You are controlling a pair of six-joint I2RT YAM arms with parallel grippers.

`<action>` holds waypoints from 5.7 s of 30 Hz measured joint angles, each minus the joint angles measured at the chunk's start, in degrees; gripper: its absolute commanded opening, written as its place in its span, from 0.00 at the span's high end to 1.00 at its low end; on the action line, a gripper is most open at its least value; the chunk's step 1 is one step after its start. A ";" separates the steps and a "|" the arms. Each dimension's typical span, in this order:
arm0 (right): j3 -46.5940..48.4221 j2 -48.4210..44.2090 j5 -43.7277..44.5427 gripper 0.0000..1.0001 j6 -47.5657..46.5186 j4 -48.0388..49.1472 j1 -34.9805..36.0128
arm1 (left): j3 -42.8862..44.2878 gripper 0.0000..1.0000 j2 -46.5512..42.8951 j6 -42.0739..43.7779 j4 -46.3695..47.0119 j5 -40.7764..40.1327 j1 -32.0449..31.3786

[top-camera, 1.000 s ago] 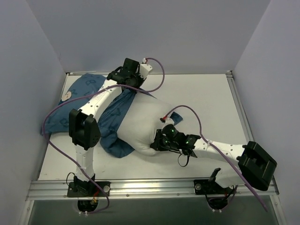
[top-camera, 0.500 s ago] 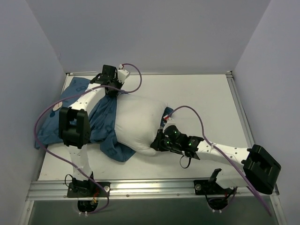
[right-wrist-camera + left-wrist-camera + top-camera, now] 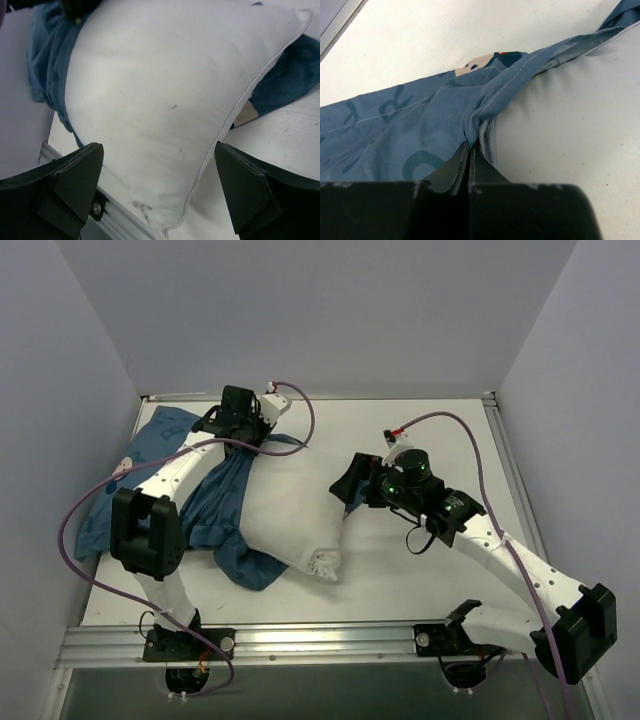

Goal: Remove the pillowcase from the pillow

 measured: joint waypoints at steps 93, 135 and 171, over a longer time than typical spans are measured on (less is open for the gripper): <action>12.31 9.62 2.16 0.27 -13.53 -10.36 -27.34 | -23.32 0.98 -23.10 6.16 -25.59 6.51 23.67; 14.60 27.28 9.73 1.00 -12.52 -9.86 3.10 | -6.29 0.01 -26.97 5.95 -22.05 16.52 2.19; 4.35 19.74 -5.18 1.00 -7.58 -0.92 -3.89 | -25.44 0.98 -15.58 -1.66 -0.28 8.55 1.27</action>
